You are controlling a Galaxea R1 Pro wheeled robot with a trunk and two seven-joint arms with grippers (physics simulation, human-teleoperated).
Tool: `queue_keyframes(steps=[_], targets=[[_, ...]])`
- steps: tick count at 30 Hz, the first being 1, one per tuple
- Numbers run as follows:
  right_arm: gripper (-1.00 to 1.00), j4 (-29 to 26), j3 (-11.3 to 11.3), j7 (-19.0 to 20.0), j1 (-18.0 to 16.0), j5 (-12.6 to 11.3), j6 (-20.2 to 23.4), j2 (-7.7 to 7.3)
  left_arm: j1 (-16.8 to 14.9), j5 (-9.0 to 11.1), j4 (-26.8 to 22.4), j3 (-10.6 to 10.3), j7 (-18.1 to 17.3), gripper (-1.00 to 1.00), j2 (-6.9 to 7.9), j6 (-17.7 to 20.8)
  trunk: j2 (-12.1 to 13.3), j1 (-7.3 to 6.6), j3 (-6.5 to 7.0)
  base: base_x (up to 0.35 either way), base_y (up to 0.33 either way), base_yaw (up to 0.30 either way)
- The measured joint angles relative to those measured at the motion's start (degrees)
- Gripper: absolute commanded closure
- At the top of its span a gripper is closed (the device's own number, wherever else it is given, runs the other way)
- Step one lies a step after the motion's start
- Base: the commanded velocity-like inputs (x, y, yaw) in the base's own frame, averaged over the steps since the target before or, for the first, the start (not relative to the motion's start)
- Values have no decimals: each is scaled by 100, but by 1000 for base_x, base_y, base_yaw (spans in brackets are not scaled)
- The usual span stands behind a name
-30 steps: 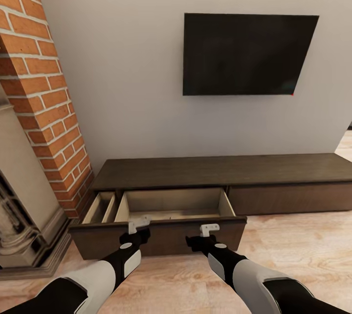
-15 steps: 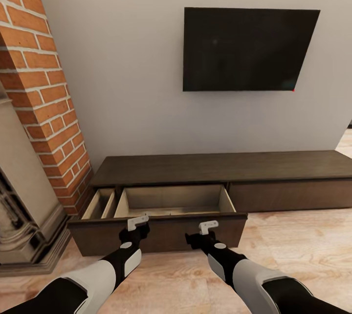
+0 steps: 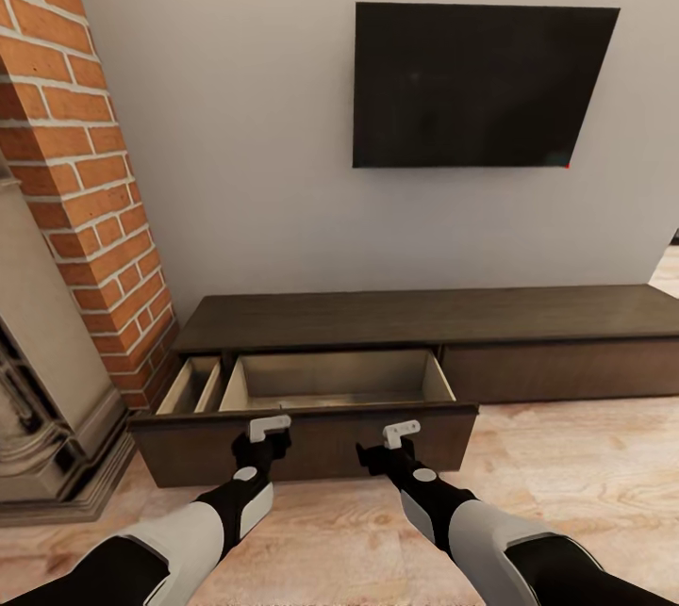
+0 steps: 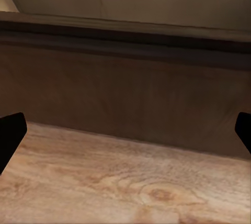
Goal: Place each of the two pumpkins and all three candles from the living room inside a cabinet in the living room (use any cabinet), then make sure every cabinet is closed, and position the cauldron so it is next to a table in the living room.
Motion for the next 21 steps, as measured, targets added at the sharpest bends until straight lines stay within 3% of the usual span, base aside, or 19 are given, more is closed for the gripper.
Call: queue_keyframes(steps=[1,3,8,21], targets=[[-100,2,0,0,0,-1,-9,0,0,-254,-1,5,0,-100,0,12,-40,22,-18,0,0,0],[-100,0,-2,-1,0,-1,-15,0,0,-387,-15,23,-23,-100,-1,45,-120,66,-54,0,0,0],[-100,-1,-17,0,0,-1,-16,0,0,-425,-206,42,-70,-100,-1,316,-321,176,-144,0,0,0],[-100,-2,-29,0,0,-9,-16,0,1,-460,-481,18,-100,-100,-9,397,-842,461,-377,0,0,0]])
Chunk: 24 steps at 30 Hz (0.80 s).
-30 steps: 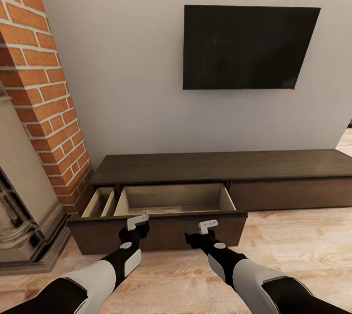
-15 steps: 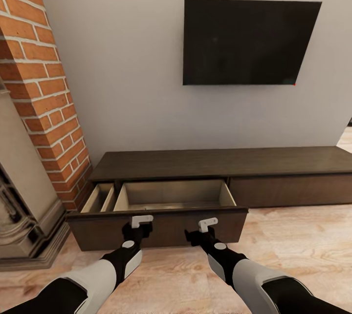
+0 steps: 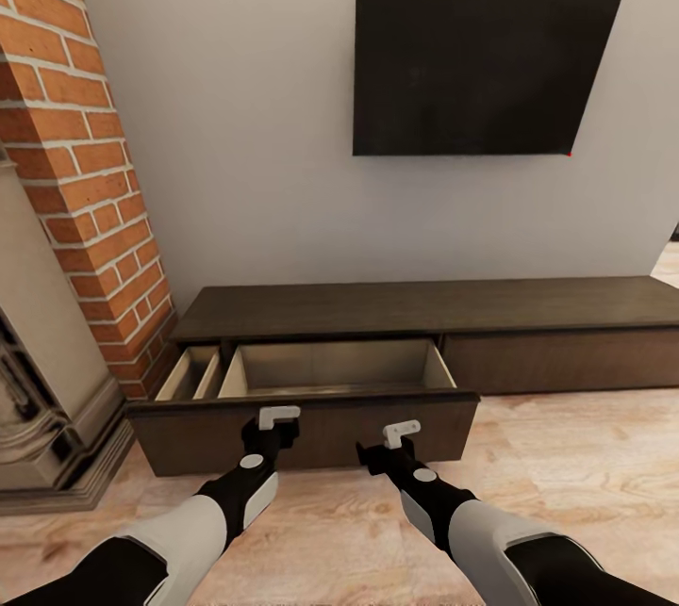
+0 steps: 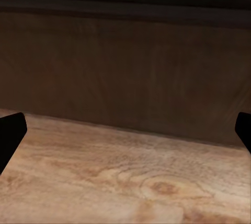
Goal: Place each of the two pumpkins and all three candles from the living room inside a cabinet in the living room (use any cabinet), then make sure every cabinet is closed, and position the cauldron so it is next to a table in the living room.
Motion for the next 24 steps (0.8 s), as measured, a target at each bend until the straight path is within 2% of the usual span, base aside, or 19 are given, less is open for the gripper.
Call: queue_keyframes(steps=[12,16,22,24], targets=[[-100,0,7,8,0,0,0,0,0,17,34,12,17,-100,-115,-141,-481,264,-215,0,0,0],[-100,0,8,9,0,0,0,0,0,20,56,18,17,-100,-118,-382,-642,352,-287,0,0,0],[-100,-1,9,16,0,-5,-7,0,0,10,69,17,24,-100,-99,-437,-882,483,-395,0,0,0],[-100,-1,3,17,0,-11,-67,0,0,12,68,24,25,-100,-88,-442,-885,489,-439,0,0,0]])
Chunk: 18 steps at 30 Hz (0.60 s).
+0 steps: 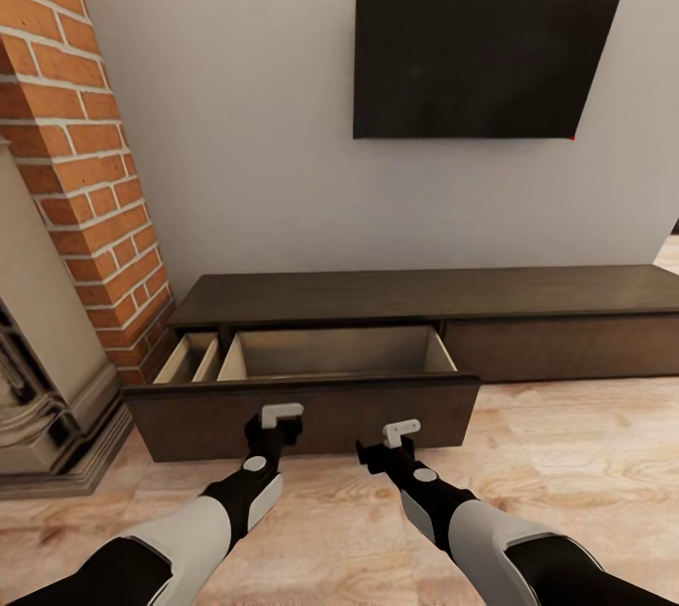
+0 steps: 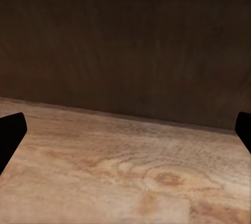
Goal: Place each of the two pumpkins and all three candles from the living room inside a cabinet in the living room (use any cabinet), then make sure every cabinet is closed, and position the cauldron so it is next to a table in the living room.
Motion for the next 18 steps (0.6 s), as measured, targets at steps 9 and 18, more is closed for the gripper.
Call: queue_keyframes(steps=[9,18], targets=[[-100,-610,15,-11,-1,-19,-400,0,0,12,-30,-3,-8,-100,8,-103,-11,20,-178,0,0,0],[-100,-949,25,-10,0,-22,-440,0,0,13,-2,-7,-17,-100,9,-236,-12,23,-200,0,0,0]])
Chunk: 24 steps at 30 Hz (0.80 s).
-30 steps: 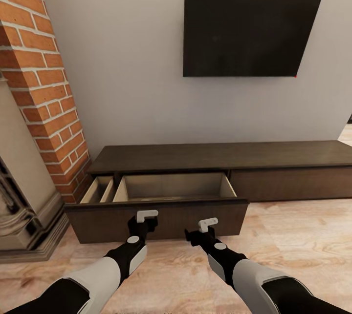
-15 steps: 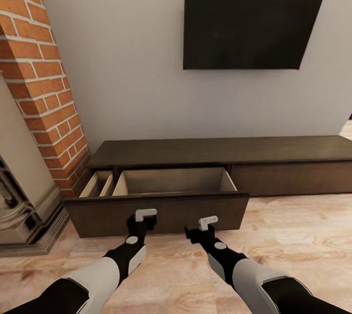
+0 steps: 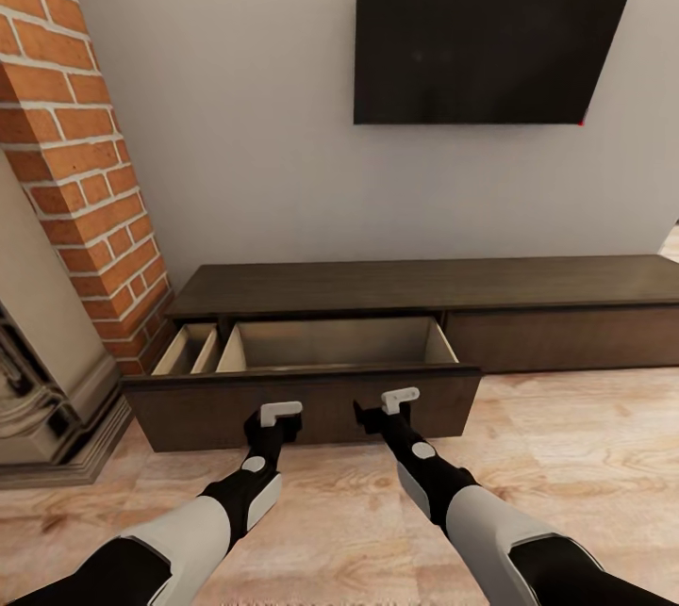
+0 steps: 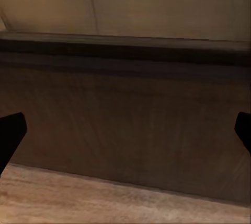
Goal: Place each of the two pumpkins and all three candles from the living room inside a cabinet in the living room (use any cabinet), then make sure every cabinet is closed, and position the cauldron so it is next to a table in the living room.
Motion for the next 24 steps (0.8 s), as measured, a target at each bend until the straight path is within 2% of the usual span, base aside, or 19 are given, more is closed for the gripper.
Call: queue_keyframes(steps=[6,11,24], targets=[[-100,-135,-4,9,0,0,-2,0,0,-1,-5,3,-1,-100,7,-24,-8,15,-133,0,0,0],[-100,-141,1,-1,0,0,-2,0,0,1,-6,11,-3,-100,18,-218,-15,28,-244,0,0,0],[-100,-115,5,-9,0,8,-1,0,-1,3,-28,5,-8,-100,133,-486,-32,62,-532,0,0,0]])
